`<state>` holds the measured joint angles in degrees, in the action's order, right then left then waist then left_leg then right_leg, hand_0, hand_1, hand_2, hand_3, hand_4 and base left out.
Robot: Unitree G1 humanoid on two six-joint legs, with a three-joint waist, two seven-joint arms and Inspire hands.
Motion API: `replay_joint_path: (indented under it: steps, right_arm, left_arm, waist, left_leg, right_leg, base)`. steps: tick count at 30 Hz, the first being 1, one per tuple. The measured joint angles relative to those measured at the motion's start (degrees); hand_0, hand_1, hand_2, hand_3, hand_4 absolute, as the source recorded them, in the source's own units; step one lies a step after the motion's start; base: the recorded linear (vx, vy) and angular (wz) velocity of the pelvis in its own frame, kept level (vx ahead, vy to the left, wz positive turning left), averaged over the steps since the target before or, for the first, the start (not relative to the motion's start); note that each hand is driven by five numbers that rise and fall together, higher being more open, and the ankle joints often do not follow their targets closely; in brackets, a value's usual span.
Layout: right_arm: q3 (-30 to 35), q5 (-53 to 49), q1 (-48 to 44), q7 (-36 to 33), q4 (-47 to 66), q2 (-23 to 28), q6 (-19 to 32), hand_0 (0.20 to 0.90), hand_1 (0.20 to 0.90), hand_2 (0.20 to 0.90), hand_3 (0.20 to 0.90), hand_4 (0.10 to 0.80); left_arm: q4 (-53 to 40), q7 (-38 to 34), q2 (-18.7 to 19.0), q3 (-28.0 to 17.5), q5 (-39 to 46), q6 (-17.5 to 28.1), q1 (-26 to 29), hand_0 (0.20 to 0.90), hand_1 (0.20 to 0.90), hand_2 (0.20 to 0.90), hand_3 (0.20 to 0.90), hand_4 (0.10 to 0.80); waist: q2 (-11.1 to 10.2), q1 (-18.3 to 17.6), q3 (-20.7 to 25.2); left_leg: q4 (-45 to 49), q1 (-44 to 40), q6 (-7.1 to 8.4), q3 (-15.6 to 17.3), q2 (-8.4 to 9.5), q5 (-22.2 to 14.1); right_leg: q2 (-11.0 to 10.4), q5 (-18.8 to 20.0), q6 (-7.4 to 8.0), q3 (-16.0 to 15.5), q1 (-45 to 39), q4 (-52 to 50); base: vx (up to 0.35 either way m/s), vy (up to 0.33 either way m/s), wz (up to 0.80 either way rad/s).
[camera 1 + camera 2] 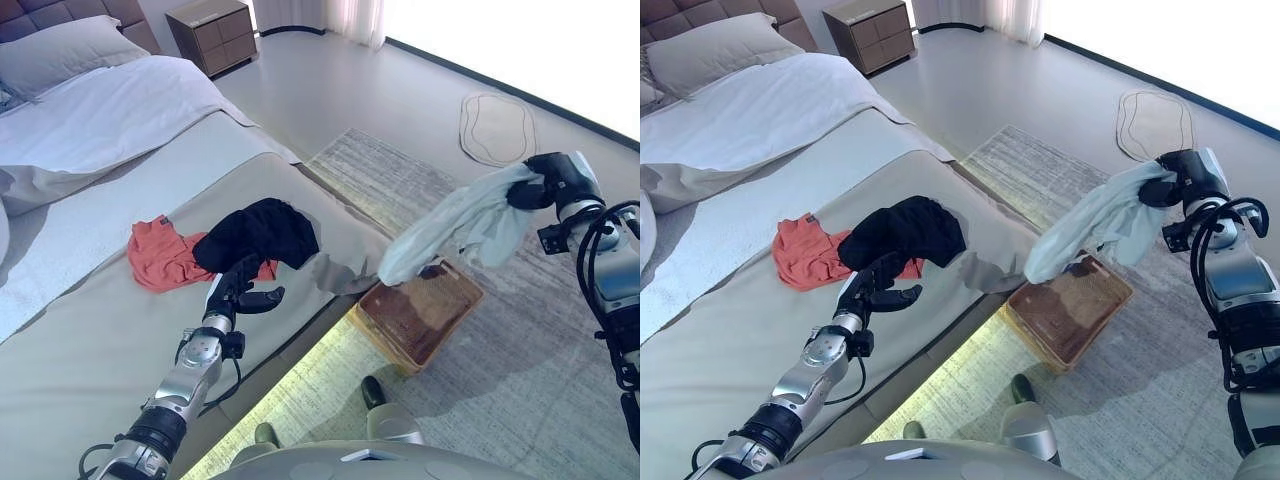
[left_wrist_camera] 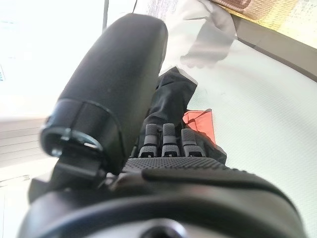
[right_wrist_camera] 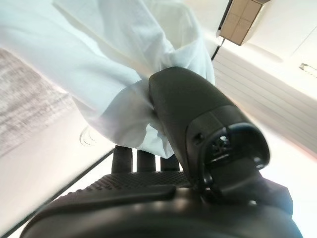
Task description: Pick up the clothes from the bed and place them into the basket
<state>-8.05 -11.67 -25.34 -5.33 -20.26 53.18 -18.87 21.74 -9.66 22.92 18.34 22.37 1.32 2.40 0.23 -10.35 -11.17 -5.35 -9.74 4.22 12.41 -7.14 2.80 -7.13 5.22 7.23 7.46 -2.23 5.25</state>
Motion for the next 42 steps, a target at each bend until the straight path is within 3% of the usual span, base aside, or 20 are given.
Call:
replay_joint_path:
  steps: [12, 26, 28, 29, 30, 42]
  right_arm:
    - [-0.4, 2.3, 7.8, 0.2, -2.9, -8.2, 0.2, 0.300, 0.300, 0.300, 0.200, 0.100]
    - [-1.9, 3.8, 7.8, -0.3, -8.1, -9.6, 0.2, 0.300, 0.300, 0.300, 0.200, 0.100]
    - [-2.2, 3.9, 7.7, -0.4, -10.0, -9.7, 0.2, 0.371, 0.371, 0.371, 0.282, 0.182]
    - [-2.2, 3.9, 7.7, -0.4, -11.3, -9.7, 0.2, 0.858, 0.858, 0.858, 0.851, 0.751]
    - [-2.2, 3.9, 7.8, -0.4, -12.0, -9.7, 0.2, 0.900, 0.900, 0.900, 0.900, 0.800]
    - [-2.3, 5.1, 7.7, -2.5, -15.7, -10.7, -0.2, 0.900, 0.900, 0.900, 0.900, 0.800]
  left_arm:
    - [0.0, -0.2, 0.0, 0.0, -0.1, -0.3, 0.1, 0.900, 0.900, 0.900, 0.900, 0.800]
    - [0.0, -0.1, 0.0, 1.5, -0.1, -0.3, 1.0, 0.900, 0.900, 0.900, 0.900, 0.800]
    - [0.0, -0.1, 0.0, 1.9, -0.1, -0.3, 1.2, 0.900, 0.900, 0.900, 0.900, 0.800]
    - [0.0, -0.1, 0.0, 2.0, -0.1, -0.3, 1.3, 0.900, 0.900, 0.900, 0.900, 0.800]
    - [0.0, -0.1, 0.0, 2.0, -0.1, -0.3, 1.3, 0.900, 0.900, 0.900, 0.900, 0.800]
    - [0.0, -0.2, 0.0, 2.1, -0.1, -0.4, 1.9, 0.900, 0.900, 0.900, 0.900, 0.800]
  waist:
    - [0.3, 0.7, -0.1]
    - [1.7, 1.5, -1.1]
    - [1.7, 2.0, -1.1]
    - [1.7, 2.3, -1.1]
    - [1.7, 2.4, -1.1]
    - [2.2, 2.8, -2.3]
  left_leg:
    - [0.1, 1.2, 0.02, -0.6, 0.07, 0.0]
    - [0.0, 1.5, 0.03, -1.3, -0.05, 0.0]
    - [0.1, 1.5, 0.03, -1.3, -0.05, 0.0]
    - [0.1, 1.5, 0.03, -1.4, -0.05, 0.0]
    - [0.1, 1.5, 0.03, -1.4, -0.05, 0.0]
    - [0.0, 1.7, 0.08, -1.8, -0.05, 0.1]
  right_leg:
    - [-0.1, 0.0, -0.01, -0.5, 0.8, 0.0]
    - [-0.1, 0.0, -0.01, -1.3, 0.7, 0.0]
    - [-0.1, 0.0, -0.01, -1.3, 0.6, 0.0]
    - [-0.1, 0.0, -0.01, -1.4, 0.6, 0.0]
    - [-0.1, 0.0, -0.01, -1.4, 0.6, 0.0]
    - [-0.2, 0.0, -0.01, -1.8, 0.5, 0.0]
  base:
    - [-0.050, -0.029, 0.02]
    - [-0.004, -0.005, 0.02]
    - [0.000, 0.000, 0.00]
    - [0.000, 0.000, 0.00]
    - [0.000, 0.000, 0.00]
    - [-0.001, -0.001, 0.00]
